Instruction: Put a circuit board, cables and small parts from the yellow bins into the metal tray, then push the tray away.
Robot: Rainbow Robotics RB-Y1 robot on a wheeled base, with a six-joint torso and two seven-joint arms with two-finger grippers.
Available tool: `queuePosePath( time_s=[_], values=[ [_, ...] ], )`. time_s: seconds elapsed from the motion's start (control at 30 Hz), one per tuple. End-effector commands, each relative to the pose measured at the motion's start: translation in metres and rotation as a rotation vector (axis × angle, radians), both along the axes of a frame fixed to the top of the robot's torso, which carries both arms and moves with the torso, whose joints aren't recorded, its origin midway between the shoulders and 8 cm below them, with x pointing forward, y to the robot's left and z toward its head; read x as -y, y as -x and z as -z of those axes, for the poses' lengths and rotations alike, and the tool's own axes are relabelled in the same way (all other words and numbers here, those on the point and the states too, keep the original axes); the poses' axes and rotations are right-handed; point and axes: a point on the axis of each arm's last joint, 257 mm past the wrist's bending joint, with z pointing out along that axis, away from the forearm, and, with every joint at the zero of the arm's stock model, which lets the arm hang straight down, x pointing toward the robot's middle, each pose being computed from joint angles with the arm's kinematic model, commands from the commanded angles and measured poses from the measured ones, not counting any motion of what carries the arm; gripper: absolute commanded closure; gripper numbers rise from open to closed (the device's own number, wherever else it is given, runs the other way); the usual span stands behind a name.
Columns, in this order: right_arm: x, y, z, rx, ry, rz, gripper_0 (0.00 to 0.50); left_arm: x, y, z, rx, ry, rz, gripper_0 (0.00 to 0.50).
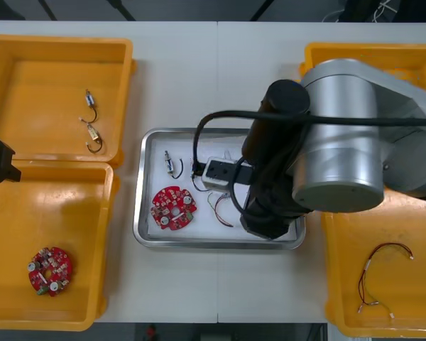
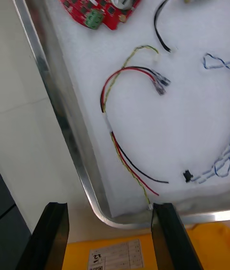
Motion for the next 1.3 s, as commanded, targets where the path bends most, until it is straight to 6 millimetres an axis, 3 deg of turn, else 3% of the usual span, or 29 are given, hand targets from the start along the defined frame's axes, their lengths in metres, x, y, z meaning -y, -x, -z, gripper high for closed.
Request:
queuePosePath(
  time_s=[0.03,0.3,0.53,0.77,1.03,1.3],
  values=[
    [-0.032,0.01,0.01,0.029,0.022,-0.104,0.0,-0.018,0.0,-0.015,0.023,-0.068,0.029,0.0],
    [-0.064,0.02,0.051,0.09,0.061,-0.21,0.0,-0.02,-0.001,-0.016,0.035,-0.093,0.035,0.0],
    [-0.071,0.029,0.077,0.13,0.102,-0.281,0.0,-0.02,-0.001,-0.016,0.035,-0.093,0.035,0.0],
    [-0.068,0.029,0.091,0.162,0.143,-0.317,0.0,-0.02,-0.001,-0.016,0.035,-0.093,0.035,0.0],
    [-0.071,0.013,0.103,0.181,0.17,-0.303,0.0,-0.02,-0.001,-0.016,0.035,-0.093,0.035,0.0],
    [-0.074,0.01,0.11,0.174,0.174,-0.297,0.0,-0.02,-0.001,-0.016,0.035,-0.093,0.035,0.0]
  ],
)
